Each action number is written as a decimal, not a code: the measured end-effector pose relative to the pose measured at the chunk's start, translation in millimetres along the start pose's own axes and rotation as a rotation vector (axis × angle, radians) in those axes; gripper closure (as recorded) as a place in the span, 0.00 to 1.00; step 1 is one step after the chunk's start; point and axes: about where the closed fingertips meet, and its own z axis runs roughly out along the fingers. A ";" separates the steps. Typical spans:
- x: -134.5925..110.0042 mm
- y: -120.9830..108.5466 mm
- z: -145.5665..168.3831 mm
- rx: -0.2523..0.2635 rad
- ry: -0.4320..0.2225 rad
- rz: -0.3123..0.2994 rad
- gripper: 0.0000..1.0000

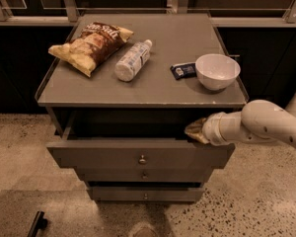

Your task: Open top drawer

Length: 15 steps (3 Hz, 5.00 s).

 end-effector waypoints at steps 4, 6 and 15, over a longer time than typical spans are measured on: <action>-17.7 88.6 -90.5 -0.097 0.033 -0.018 1.00; -33.0 57.5 -69.9 -0.090 -0.037 -0.052 1.00; -29.7 151.4 -77.9 -0.241 0.025 0.020 1.00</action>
Offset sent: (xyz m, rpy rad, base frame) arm -0.1532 0.0029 0.0693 -0.0016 0.0804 0.0866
